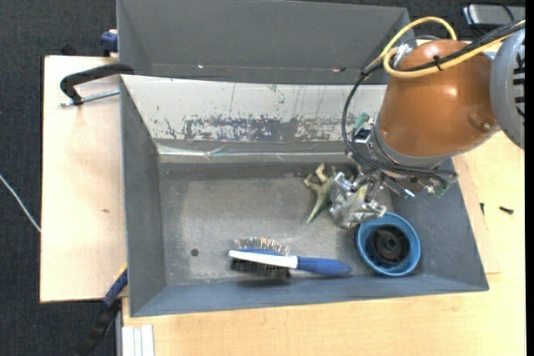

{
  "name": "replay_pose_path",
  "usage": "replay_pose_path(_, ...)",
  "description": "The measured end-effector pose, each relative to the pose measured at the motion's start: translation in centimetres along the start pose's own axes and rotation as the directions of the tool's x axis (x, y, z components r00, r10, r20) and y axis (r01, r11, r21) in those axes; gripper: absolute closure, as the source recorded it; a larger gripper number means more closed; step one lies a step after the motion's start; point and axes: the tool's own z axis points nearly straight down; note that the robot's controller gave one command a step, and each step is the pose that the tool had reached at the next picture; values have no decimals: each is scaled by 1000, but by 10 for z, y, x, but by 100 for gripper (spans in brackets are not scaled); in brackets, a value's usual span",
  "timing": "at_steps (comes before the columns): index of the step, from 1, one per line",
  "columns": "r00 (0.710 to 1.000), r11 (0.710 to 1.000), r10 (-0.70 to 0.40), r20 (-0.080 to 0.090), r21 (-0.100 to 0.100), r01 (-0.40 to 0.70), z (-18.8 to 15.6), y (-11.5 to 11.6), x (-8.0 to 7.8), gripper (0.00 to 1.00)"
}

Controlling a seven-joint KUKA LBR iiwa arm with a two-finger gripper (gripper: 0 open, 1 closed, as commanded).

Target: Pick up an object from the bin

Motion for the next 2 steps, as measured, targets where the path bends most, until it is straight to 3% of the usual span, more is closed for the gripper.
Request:
replay_pose_path(1, 996, 996, -86, 1, 0, 86, -5, 0, 4, 100)
replay_pose_path(2, 996, 996, -86, 1, 0, 86, -5, 0, 4, 0)
